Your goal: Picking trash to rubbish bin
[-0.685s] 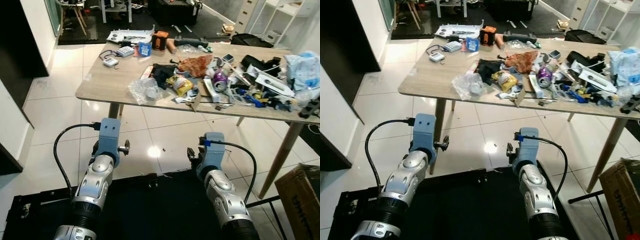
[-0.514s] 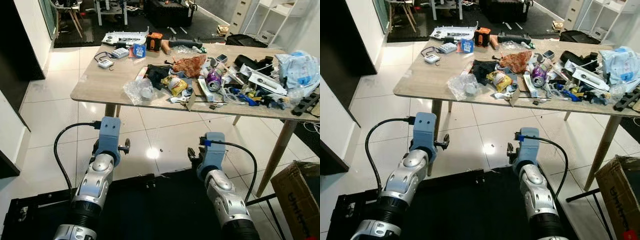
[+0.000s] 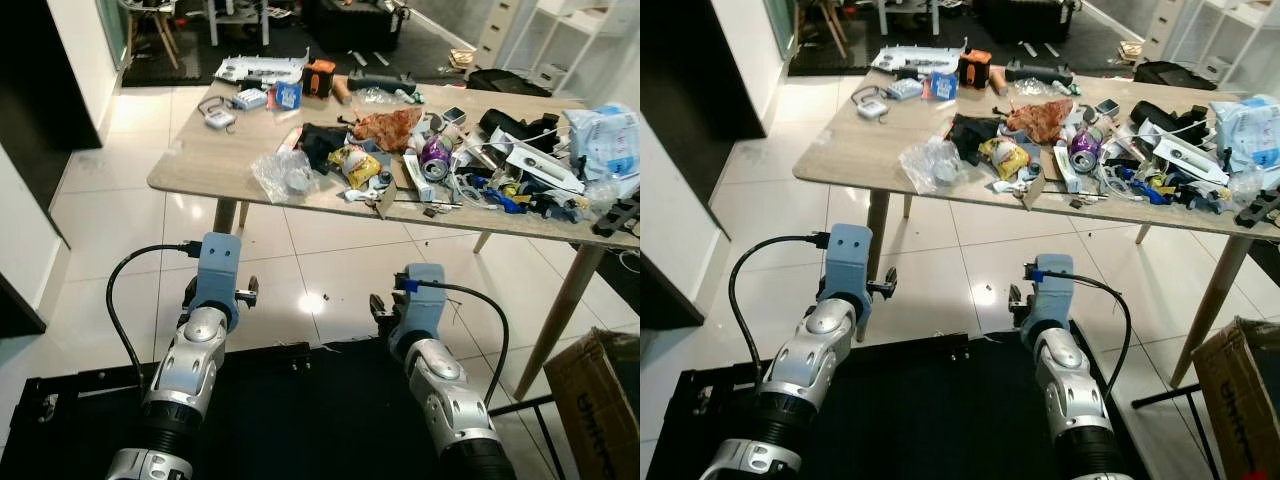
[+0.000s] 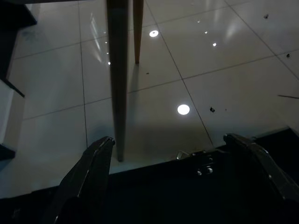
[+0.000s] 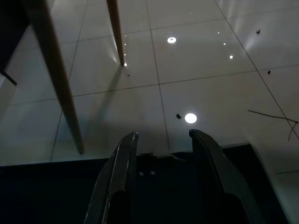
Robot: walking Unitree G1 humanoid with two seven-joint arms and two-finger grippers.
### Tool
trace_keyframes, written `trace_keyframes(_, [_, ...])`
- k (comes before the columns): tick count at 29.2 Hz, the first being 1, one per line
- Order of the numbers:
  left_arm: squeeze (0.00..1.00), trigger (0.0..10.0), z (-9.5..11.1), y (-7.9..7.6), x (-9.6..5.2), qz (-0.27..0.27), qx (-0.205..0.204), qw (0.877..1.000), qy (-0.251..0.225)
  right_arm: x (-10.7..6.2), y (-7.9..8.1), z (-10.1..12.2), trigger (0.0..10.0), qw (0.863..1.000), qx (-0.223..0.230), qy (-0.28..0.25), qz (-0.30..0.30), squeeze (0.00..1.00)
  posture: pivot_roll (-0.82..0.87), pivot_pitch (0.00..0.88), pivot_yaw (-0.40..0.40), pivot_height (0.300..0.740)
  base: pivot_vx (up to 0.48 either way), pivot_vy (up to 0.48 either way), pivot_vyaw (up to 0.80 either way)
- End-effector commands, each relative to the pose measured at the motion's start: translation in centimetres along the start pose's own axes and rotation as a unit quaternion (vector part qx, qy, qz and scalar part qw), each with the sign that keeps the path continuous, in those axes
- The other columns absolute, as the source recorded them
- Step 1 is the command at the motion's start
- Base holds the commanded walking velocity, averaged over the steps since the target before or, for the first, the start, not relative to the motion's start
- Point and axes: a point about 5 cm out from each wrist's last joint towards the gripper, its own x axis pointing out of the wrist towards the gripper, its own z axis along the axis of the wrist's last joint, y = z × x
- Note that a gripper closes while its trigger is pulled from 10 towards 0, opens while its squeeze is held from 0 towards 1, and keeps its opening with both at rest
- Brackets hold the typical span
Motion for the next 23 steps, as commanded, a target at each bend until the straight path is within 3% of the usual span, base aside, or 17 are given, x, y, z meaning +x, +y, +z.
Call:
trace_keyframes(1, [0.0, 10.0, -0.35, -0.58, -0.04, -0.009, 0.0, 1.0, 0.008, -0.25, -0.62, -0.35, 10.0, 1.0, 0.0, 0.006, -0.01, 0.0, 0.02, 0.112, -0.036, 0.74, 0.0, -0.48, 0.0])
trace_keyframes(3, [0.0, 10.0, -0.37, -0.58, -0.04, -0.009, -0.001, 1.0, 0.01, -0.25, -0.62, -0.35, 10.0, 1.0, 0.0, 0.006, -0.01, 0.0, 0.02, 0.112, -0.036, 0.74, 0.0, -0.48, 0.0])
trace_keyframes(8, [0.0, 10.0, -0.57, -0.69, -0.04, -0.015, -0.008, 1.0, 0.024, -0.28, -0.62, -0.37, 10.0, 1.0, 0.001, 0.006, -0.01, 0.0, 0.02, 0.117, -0.035, 0.74, 0.0, 0.0, 0.0])
trace_keyframes(15, [0.0, 10.0, -0.65, -0.51, -0.09, -0.012, -0.012, 1.0, 0.027, -0.31, -0.61, -0.42, 10.0, 1.0, 0.001, 0.007, -0.01, 0.0, 0.02, 0.117, -0.035, 0.74, 0.0, 0.48, 0.0])
trace_keyframes(23, [0.0, 10.0, -0.62, -0.03, -0.16, 0.003, -0.002, 1.0, 0.027, -0.33, -0.54, -0.48, 10.0, 1.0, 0.003, 0.007, -0.01, 0.0, 0.02, 0.12, -0.033, 0.74, 0.0, 0.0, 0.0])
